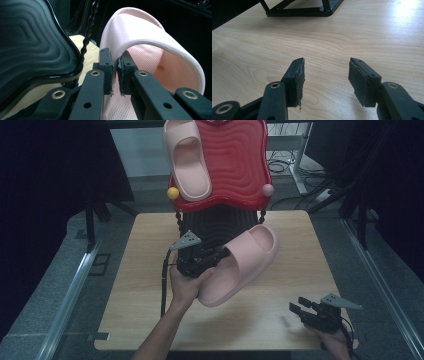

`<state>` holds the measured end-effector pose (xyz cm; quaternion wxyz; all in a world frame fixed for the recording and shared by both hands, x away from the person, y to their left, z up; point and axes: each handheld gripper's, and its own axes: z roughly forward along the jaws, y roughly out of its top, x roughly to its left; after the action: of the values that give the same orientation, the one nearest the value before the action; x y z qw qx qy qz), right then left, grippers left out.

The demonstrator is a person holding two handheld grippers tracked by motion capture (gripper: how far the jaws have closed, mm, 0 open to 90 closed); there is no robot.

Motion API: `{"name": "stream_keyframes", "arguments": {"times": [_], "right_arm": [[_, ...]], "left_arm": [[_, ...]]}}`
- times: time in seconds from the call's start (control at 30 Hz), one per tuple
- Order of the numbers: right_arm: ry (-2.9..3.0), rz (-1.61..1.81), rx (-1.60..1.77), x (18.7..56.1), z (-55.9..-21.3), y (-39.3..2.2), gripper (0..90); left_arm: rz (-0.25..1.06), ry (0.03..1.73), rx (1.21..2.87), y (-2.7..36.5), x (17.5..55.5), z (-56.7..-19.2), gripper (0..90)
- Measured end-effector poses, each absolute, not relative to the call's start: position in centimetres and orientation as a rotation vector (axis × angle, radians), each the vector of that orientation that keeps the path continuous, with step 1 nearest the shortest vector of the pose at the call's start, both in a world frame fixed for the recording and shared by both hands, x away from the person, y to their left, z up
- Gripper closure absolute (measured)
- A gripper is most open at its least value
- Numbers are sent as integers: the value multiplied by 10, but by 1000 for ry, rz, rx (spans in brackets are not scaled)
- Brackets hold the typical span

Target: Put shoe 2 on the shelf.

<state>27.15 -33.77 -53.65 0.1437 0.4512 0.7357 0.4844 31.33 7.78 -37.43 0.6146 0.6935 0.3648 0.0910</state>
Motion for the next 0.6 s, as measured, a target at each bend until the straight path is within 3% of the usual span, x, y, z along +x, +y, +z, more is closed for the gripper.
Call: {"name": "stream_keyframes", "arguments": {"times": [0.6], "right_arm": [[2115,1397,1316,273,-539,-338,464]], "left_arm": [[258,810,1579,79,317,-347,834]]}}
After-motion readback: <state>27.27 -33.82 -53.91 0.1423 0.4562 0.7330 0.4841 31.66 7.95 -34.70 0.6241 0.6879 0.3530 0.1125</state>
